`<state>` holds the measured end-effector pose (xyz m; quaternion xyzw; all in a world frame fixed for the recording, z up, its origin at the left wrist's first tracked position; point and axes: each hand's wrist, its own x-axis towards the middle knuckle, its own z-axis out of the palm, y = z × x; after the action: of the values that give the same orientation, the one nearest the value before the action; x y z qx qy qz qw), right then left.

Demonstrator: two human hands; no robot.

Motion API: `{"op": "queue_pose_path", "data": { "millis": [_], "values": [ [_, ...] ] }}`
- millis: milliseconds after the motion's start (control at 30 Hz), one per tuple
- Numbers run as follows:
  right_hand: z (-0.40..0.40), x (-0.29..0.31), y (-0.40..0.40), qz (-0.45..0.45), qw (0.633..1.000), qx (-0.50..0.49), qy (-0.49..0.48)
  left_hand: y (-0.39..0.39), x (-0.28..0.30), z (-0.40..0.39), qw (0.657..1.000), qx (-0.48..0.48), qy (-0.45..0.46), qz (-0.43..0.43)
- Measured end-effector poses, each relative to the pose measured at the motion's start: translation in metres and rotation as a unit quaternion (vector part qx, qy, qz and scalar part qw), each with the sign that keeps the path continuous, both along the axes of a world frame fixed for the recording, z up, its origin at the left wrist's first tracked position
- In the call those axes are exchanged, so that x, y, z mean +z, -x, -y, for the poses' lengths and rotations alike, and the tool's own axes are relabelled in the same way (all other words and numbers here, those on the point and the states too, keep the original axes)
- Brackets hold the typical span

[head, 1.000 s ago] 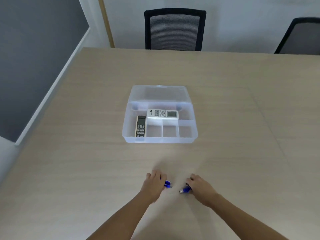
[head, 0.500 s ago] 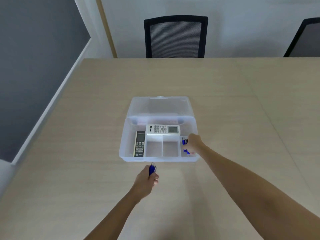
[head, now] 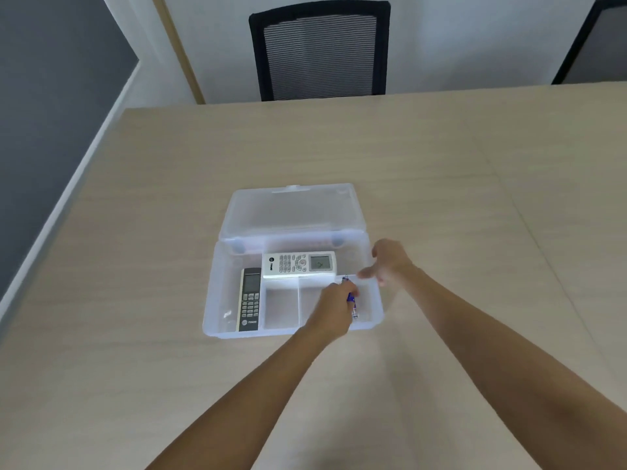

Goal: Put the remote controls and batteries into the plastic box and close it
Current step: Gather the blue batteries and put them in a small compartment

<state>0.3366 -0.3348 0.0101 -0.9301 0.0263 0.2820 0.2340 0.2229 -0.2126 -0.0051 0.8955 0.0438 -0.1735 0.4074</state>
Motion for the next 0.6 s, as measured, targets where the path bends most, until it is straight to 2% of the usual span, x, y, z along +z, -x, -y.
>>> {"op": "queue_pose_path", "data": {
  "millis": [67,167,267,367,400,433,467,533,600],
  "values": [
    [0.007,-0.008,-0.002,-0.050,0.998,-0.019,-0.045,-0.017,-0.010,0.020,0.998,-0.031,-0.044,-0.039],
    [0.010,-0.015,-0.004,-0.040,0.997,-0.009,-0.066,-0.027,-0.014,0.040,0.989,0.018,-0.066,-0.129],
    [0.011,-0.019,-0.008,-0.043,0.996,-0.005,-0.079,-0.023,-0.016,0.049,0.955,-0.069,-0.238,-0.161],
    [0.011,-0.020,-0.011,-0.043,0.996,-0.001,-0.082,-0.022,-0.019,0.050,0.941,-0.117,-0.271,-0.165],
    [0.011,-0.020,-0.011,-0.043,0.996,0.004,-0.078,-0.023,-0.016,0.050,0.950,-0.096,-0.242,-0.171],
    [0.011,-0.020,-0.011,-0.052,0.996,0.011,-0.070,-0.019,-0.012,0.049,0.962,-0.078,-0.219,-0.141],
    [0.010,-0.019,-0.012,-0.058,0.996,0.020,-0.058,-0.015,-0.005,0.045,0.980,-0.008,-0.155,-0.123],
    [0.006,-0.017,-0.021,-0.047,0.998,0.020,-0.023,-0.006,0.008,0.028,0.994,0.032,-0.079,-0.069],
    [-0.002,-0.015,-0.038,0.003,0.999,-0.026,-0.036,0.011,0.016,-0.005,0.996,0.045,-0.080,0.023]
  ]
}}
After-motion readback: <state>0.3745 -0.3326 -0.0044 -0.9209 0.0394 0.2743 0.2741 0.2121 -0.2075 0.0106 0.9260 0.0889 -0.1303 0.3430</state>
